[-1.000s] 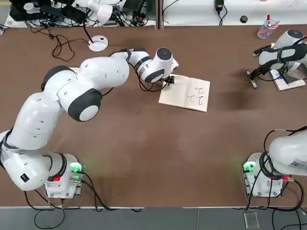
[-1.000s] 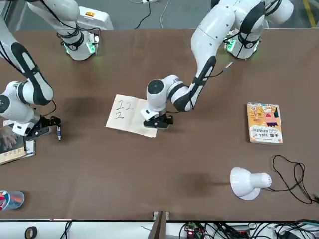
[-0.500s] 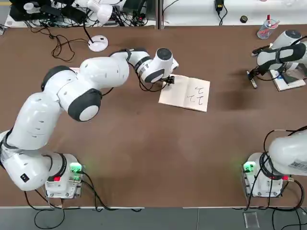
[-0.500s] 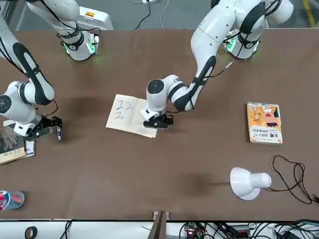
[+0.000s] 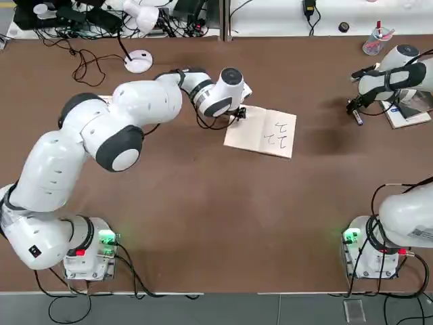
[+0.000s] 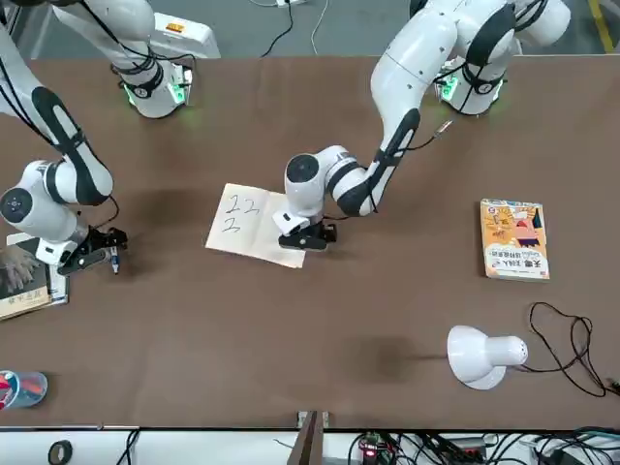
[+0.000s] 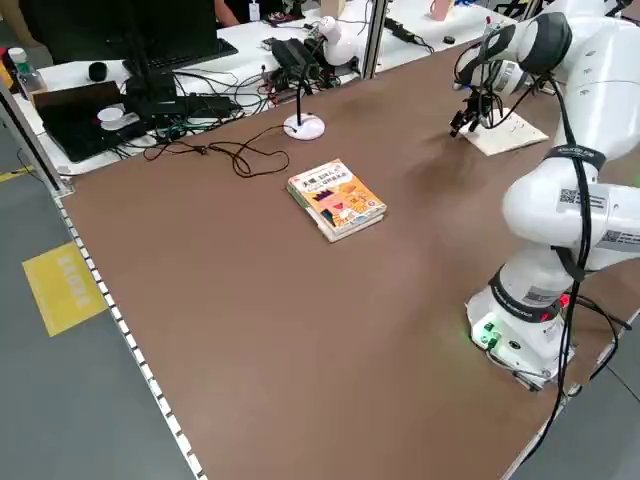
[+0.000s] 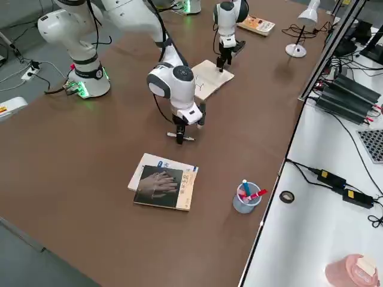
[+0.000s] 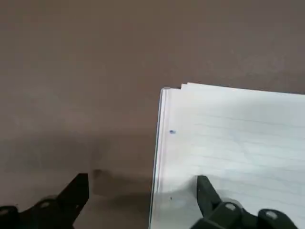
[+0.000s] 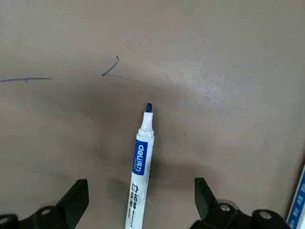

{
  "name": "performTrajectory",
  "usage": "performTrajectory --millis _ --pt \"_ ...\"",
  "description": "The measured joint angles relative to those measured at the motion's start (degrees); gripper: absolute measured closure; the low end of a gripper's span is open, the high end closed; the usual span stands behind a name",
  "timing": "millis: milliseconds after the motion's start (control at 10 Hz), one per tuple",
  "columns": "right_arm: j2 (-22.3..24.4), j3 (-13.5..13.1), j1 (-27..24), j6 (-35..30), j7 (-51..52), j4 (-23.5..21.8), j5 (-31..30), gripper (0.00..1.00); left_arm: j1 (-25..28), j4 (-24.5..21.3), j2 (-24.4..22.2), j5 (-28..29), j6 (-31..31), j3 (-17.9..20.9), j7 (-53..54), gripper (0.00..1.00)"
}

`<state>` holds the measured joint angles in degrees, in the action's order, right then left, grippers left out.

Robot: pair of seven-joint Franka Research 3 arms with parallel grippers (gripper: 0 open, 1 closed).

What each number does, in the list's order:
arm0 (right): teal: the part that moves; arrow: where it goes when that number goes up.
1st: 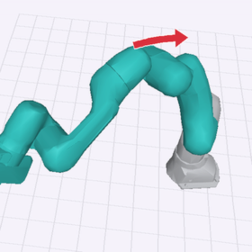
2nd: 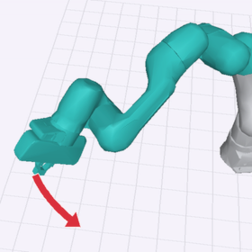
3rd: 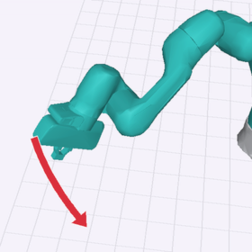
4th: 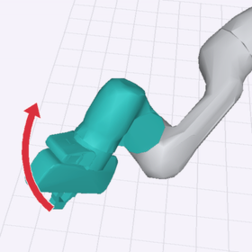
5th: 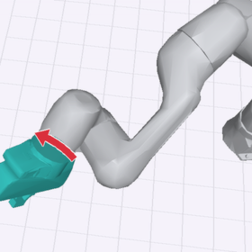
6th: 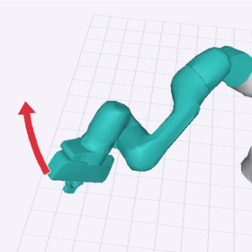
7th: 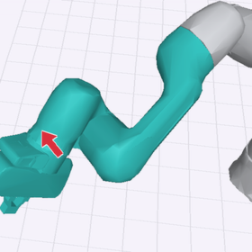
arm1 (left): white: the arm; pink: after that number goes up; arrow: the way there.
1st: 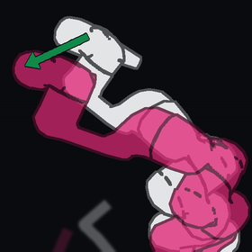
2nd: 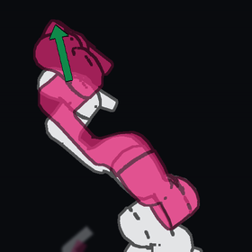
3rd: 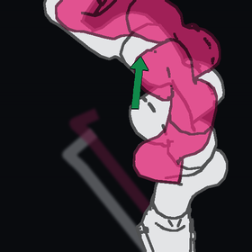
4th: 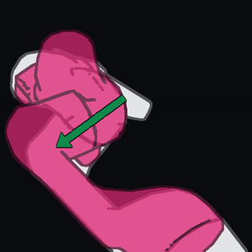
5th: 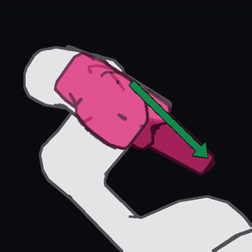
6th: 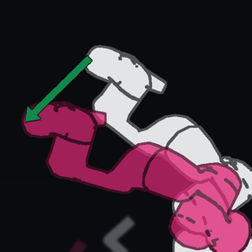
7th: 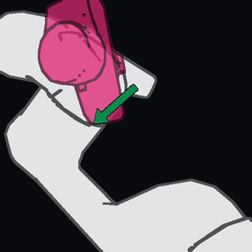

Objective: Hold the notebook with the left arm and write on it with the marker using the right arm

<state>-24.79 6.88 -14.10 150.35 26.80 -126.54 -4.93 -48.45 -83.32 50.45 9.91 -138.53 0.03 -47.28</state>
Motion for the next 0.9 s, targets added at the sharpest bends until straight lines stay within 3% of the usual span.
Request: performTrajectory --millis 900 --pt "-1.4 -0.4 0.0 2.6 0.0 0.0 0.0 0.08 0.0 0.0 0.0 0.1 0.0 0.0 0.0 0.00"
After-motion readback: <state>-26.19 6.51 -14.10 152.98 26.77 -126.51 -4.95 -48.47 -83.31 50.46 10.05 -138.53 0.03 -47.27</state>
